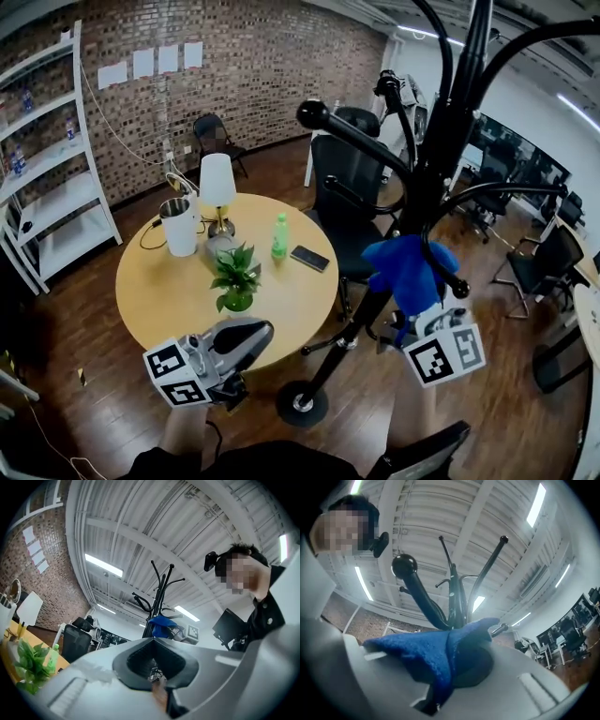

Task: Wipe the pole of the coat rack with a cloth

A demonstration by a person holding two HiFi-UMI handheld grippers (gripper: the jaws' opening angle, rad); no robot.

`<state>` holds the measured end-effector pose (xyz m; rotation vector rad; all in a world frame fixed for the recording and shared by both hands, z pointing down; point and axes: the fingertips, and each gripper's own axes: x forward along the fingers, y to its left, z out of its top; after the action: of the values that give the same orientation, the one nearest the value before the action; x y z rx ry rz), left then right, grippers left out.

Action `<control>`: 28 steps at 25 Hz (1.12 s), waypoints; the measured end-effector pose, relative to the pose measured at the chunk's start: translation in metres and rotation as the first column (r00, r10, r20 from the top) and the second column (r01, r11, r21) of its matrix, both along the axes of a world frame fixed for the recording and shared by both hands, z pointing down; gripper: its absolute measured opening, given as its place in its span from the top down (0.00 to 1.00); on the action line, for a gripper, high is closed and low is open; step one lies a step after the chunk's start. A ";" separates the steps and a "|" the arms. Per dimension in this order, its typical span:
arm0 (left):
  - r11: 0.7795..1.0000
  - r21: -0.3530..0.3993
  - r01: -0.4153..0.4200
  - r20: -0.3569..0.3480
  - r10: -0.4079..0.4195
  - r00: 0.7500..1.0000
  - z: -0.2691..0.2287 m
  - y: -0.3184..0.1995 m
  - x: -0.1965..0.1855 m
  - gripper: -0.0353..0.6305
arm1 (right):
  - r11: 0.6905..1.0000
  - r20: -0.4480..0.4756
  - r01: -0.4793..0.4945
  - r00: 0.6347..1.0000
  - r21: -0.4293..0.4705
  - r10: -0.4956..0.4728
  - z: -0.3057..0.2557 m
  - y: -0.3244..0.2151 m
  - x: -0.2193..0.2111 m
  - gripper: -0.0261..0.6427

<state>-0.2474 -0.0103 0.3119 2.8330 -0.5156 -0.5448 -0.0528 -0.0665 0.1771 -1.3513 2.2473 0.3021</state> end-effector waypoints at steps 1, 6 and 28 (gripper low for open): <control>1.000 -0.001 0.000 0.007 0.000 1.000 0.000 -0.004 0.006 0.94 | 1.000 -0.011 -0.001 1.000 0.011 0.001 0.003 0.001 0.000 0.92; 0.999 -0.044 -0.026 0.058 0.028 0.998 0.012 -0.017 0.039 0.94 | 0.997 -0.004 0.044 0.999 -0.057 -0.044 0.069 -0.004 0.000 0.92; 0.864 -0.130 -0.486 0.038 0.495 0.868 0.040 -0.042 0.029 0.94 | 0.827 0.058 -0.218 0.956 -0.518 0.288 0.351 -0.011 -0.012 0.92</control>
<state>-0.2188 -0.0527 0.3517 2.7202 0.1709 -0.3013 -0.0643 -0.0771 0.5278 -1.8839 2.1099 -0.3183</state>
